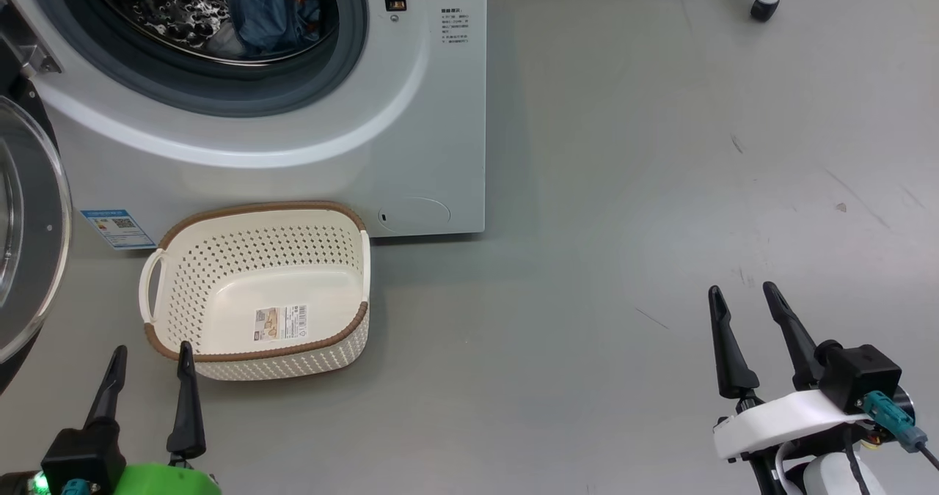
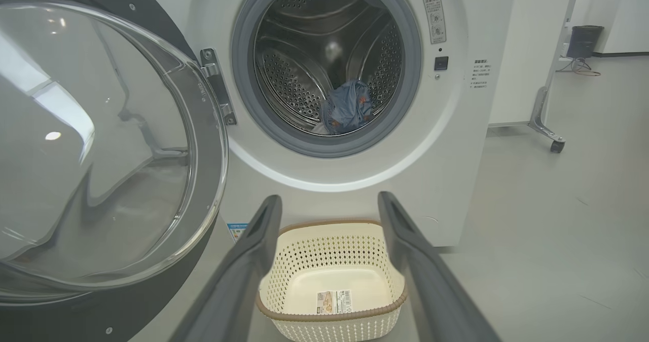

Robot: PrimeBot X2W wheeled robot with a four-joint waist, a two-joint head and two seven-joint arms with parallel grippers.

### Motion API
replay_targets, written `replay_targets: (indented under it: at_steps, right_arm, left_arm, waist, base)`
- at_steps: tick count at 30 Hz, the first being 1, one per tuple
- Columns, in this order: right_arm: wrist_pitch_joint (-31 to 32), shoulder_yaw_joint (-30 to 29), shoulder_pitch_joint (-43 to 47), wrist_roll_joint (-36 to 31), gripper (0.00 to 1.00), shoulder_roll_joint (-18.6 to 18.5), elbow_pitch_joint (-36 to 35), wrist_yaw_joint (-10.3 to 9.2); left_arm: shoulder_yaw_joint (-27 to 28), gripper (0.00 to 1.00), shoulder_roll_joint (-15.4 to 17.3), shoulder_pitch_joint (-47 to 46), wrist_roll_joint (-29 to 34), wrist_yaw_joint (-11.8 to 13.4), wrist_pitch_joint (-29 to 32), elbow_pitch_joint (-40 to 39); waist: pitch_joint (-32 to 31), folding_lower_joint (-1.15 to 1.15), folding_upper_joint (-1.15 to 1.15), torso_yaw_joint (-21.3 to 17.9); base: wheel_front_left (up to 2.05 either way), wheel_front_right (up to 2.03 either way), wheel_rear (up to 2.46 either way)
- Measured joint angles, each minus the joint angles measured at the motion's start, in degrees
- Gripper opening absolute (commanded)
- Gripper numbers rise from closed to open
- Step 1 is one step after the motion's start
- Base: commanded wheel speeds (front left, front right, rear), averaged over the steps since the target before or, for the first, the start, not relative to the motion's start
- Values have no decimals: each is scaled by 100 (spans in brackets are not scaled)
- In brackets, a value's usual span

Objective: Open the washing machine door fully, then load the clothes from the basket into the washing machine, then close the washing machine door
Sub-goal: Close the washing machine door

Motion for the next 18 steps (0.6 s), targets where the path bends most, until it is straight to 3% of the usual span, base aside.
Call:
replay_targets:
  at_steps: [18]
  right_arm:
    - [0,-85,0,-9,100,-105,-142,0]
  left_arm:
    - [-38,100,-10,-128,-54,0,0,-85]
  waist:
    - [107,0,0,568]
  base:
    - [0,0,0]
